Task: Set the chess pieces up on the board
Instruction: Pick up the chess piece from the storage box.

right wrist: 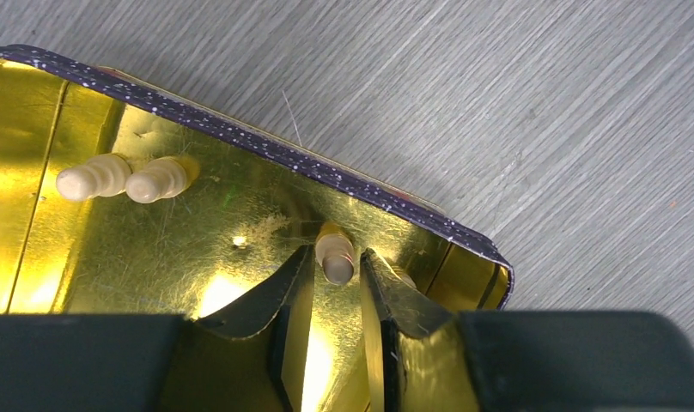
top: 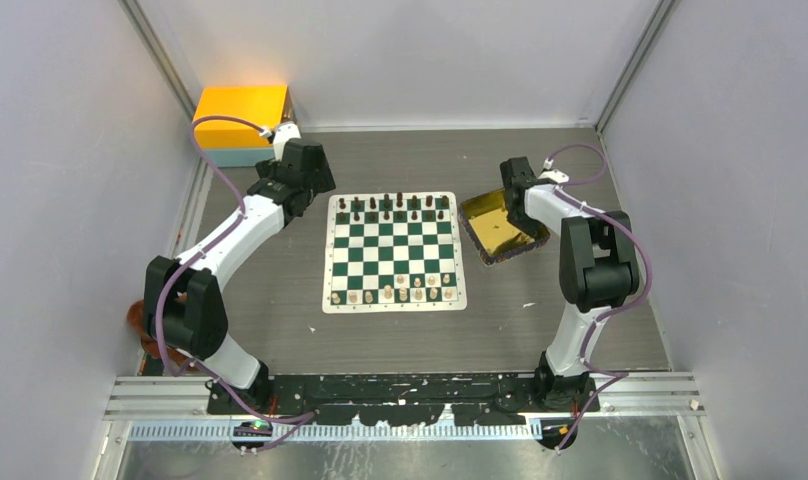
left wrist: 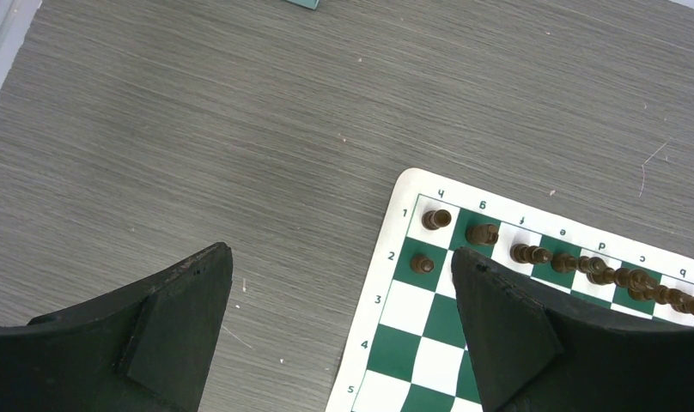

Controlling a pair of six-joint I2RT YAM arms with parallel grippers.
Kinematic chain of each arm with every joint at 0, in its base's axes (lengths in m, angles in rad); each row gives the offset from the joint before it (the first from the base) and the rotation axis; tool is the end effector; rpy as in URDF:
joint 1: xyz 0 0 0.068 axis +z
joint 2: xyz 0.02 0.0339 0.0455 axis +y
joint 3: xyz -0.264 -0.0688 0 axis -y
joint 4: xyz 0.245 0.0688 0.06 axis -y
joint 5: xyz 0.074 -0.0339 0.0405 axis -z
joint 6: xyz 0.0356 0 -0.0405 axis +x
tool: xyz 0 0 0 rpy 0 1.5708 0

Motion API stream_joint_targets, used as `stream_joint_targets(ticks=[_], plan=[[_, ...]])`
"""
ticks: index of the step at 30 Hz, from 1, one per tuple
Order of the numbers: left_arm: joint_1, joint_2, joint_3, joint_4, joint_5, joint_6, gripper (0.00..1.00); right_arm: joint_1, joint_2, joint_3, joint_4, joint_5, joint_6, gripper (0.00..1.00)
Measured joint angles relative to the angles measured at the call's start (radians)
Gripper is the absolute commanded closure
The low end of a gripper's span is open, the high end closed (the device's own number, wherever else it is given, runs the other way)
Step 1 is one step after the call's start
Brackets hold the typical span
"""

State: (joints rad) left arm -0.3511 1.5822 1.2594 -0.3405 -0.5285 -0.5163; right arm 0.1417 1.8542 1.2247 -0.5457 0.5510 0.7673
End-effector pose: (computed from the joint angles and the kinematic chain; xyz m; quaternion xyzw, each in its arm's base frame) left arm 0.3413 -0.1059 0.2922 -0.1857 0.8552 0.0352 0.4826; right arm 0.3663 0.0334 0.1750 0.3412 0.8813 -0.1566 0.2870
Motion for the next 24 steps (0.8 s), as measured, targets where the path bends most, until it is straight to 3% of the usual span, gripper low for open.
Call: stream_joint_targets(ticks=[7,16,24], plan=[[0.0,0.0,0.0,0.0,0.001,0.0,0.01,-0.006,0.004,-0.003,0.004,-0.002,0.004,0.99],[0.0,0.0,0.0,0.0,0.003,0.0,0.02,-0.011,0.001,-0.011,0.026,-0.02,0.003,1.0],[0.0,0.0,0.0,0.0,0.007,0.0,0.02,-0.042,-0.065,-0.082,0.124,-0.162,0.048,1.0]])
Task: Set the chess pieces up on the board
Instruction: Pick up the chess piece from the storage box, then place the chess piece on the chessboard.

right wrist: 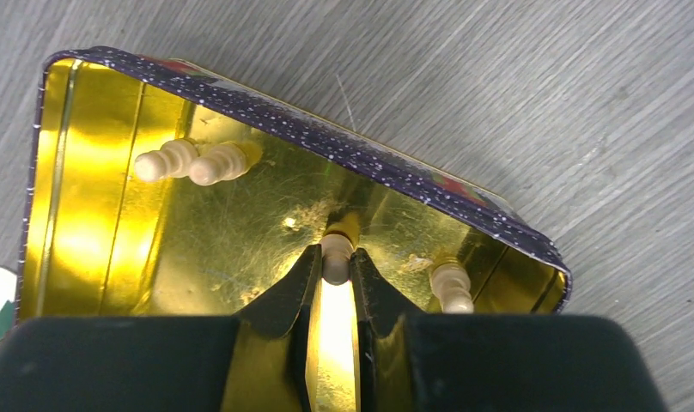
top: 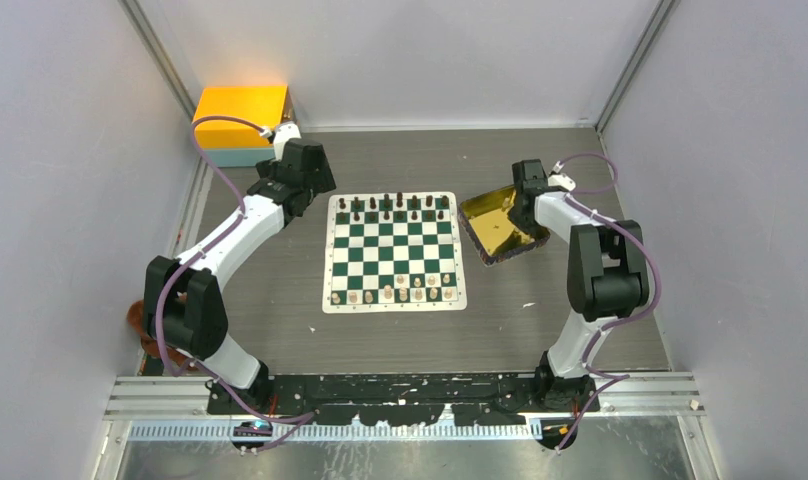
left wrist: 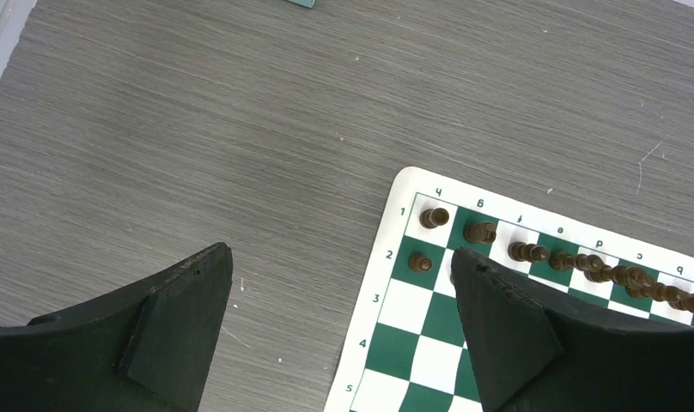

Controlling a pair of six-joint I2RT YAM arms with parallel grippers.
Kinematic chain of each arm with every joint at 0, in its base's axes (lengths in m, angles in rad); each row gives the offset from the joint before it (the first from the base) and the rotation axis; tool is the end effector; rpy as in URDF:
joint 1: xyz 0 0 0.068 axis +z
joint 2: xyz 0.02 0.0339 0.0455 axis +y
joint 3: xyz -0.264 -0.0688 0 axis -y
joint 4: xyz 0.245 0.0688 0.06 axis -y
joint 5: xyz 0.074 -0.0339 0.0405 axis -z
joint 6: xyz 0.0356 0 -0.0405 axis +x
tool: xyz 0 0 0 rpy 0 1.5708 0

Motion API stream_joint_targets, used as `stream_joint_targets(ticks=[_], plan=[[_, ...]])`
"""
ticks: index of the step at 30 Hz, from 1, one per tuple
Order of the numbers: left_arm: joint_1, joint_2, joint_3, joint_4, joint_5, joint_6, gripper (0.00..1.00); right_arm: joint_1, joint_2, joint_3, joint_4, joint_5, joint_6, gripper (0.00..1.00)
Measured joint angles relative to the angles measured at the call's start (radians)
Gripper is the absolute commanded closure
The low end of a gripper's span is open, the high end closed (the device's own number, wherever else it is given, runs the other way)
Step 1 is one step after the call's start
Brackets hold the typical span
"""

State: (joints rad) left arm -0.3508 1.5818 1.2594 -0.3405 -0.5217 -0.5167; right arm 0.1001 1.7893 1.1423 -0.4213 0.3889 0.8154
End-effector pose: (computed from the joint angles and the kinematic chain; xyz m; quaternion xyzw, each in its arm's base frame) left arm 0.3413 -0.1060 0.2922 -0.1847 0.8560 0.0323 0.4819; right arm 0.3599 0.0226 0.1777 0.3777 0.8734 -0.0601 0.3015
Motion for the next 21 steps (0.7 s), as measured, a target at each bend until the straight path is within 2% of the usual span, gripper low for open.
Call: stream_joint_targets(ticks=[14,18,21], plan=[[0.0,0.0,0.0,0.0,0.0,0.0,0.02,0.005,-0.103,-0.006,0.077,-0.096,-0.025,1.0],[0.0,-0.003,0.0,-0.001,0.001,-0.001,0.01,0.055,-0.103,0.054,0.039,-0.1,-0.091,1.0],[0.0,-0.009,-0.002,-0.001,0.003,-0.004,0.01,0.138,-0.099,0.137,0.003,-0.114,-0.154,0.99]])
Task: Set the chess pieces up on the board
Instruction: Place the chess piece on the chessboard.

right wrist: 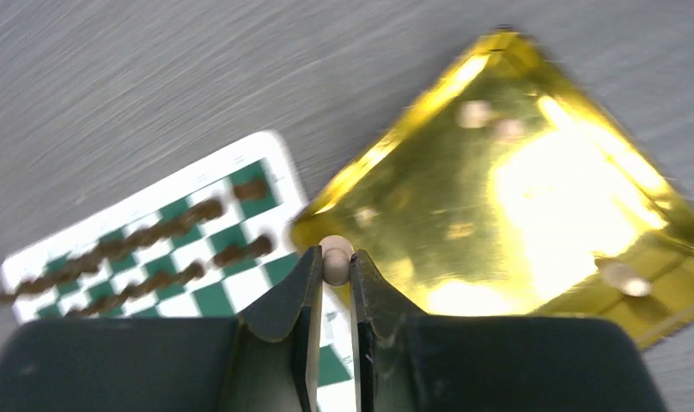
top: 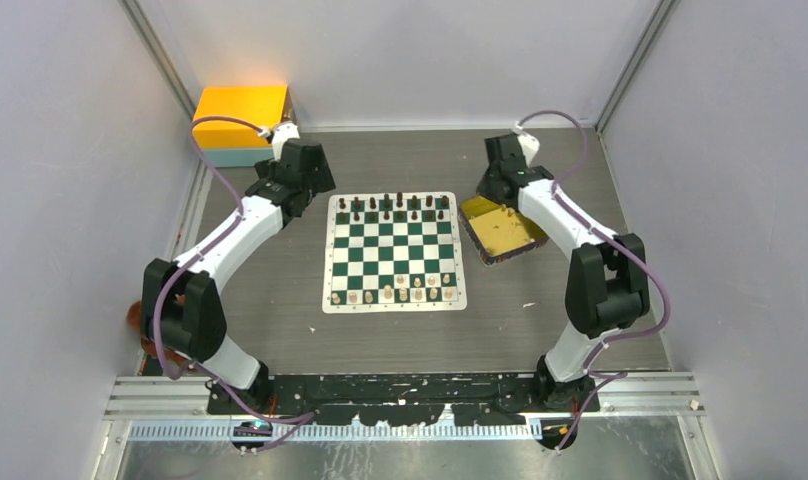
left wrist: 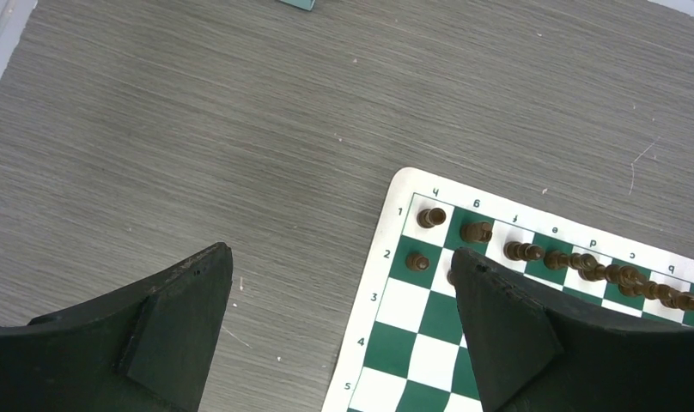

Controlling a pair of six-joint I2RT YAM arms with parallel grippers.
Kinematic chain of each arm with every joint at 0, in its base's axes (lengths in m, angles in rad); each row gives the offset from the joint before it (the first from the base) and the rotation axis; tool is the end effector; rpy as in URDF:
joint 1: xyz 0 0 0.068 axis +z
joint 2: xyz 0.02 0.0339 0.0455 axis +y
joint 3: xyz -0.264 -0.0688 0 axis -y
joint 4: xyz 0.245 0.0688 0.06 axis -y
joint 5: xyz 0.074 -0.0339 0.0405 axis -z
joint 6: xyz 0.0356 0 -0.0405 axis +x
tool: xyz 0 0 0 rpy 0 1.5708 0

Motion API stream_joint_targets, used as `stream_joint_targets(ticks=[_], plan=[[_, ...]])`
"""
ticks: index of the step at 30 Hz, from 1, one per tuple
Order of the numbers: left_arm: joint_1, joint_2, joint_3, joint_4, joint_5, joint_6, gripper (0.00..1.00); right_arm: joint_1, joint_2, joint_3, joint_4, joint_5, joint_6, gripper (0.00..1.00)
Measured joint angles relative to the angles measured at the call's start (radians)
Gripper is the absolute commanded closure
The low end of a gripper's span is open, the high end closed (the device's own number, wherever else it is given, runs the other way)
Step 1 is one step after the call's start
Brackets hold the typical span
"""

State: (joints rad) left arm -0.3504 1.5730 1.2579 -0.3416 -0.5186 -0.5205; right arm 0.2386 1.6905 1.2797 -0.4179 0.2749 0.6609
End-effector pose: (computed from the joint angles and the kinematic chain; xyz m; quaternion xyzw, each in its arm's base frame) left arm 0.3397 -0.1054 0.2946 -0.1864 0.8546 0.0287 0.4838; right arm 0.3650 0.0788 0.2530 0.2421 0.8922 0.0412 0.3790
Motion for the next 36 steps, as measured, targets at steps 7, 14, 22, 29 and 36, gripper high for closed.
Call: stream_joint_targets(ticks=[7,14,22,29,36], plan=[[0.0,-0.05,-0.027,-0.011,0.008,-0.01,0.01,0.22,0.034,0.151,-0.086,-0.048,-0.137,1.0],[0.0,-0.106,-0.054,-0.033,0.014,-0.023,0.01,0.406,0.078,0.186,-0.172,-0.075,-0.229,1.0],[0.0,-0.163,-0.068,-0.045,0.014,-0.023,0.01,0.559,0.086,0.175,-0.191,-0.067,-0.298,1.0],[0.0,-0.2,-0.088,-0.057,0.014,-0.023,0.01,0.638,0.086,0.132,-0.176,-0.06,-0.34,0.99],[0.002,-0.22,-0.102,-0.064,0.013,-0.023,0.01,0.684,0.086,0.076,-0.113,-0.051,-0.368,1.0]])
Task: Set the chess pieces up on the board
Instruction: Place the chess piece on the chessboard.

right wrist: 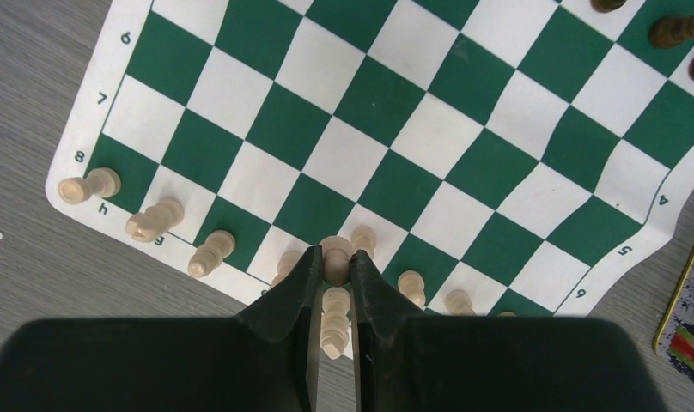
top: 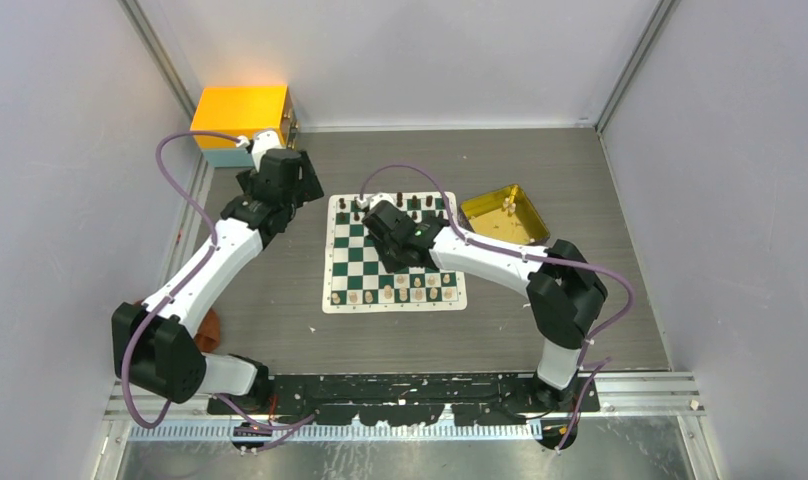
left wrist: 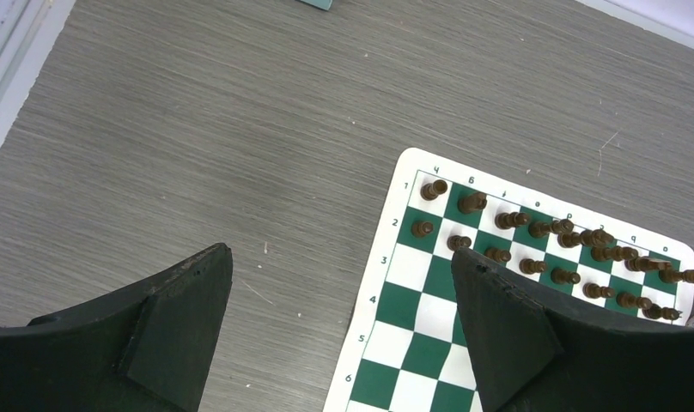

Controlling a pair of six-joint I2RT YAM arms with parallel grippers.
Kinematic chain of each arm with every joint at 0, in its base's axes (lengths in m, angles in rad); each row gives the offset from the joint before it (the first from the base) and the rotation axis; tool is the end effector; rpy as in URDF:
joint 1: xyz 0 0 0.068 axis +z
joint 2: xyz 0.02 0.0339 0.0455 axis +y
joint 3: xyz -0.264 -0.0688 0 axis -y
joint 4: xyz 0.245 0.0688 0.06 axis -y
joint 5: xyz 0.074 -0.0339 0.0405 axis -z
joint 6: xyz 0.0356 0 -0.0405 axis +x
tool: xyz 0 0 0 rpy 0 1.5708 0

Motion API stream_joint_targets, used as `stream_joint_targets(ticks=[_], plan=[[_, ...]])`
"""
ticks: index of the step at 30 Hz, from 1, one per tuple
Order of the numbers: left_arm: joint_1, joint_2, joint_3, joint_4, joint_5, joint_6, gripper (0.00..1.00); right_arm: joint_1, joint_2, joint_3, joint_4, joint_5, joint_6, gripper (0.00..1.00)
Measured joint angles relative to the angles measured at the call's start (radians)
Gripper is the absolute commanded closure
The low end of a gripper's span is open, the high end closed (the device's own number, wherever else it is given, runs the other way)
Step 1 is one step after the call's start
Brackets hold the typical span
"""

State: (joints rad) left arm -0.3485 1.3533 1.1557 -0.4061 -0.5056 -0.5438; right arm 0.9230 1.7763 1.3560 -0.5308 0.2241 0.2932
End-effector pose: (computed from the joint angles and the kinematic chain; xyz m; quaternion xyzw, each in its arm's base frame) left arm 0.2894 -0.0868 0.3223 -0.1993 0.8418 0.0055 0.5016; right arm 0.2387 0.3024 0.2383 -0.2607 0.9104 0.0857 0.3095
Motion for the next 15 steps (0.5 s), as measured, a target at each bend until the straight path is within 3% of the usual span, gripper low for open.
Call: stream_joint_targets(ticks=[15], plan=[[0.001,-0.014,-0.001,-0.005,-0.006,0.001,0.01,0.045,0.011,-0.138,0.181,0.007,-0.041,0.99]])
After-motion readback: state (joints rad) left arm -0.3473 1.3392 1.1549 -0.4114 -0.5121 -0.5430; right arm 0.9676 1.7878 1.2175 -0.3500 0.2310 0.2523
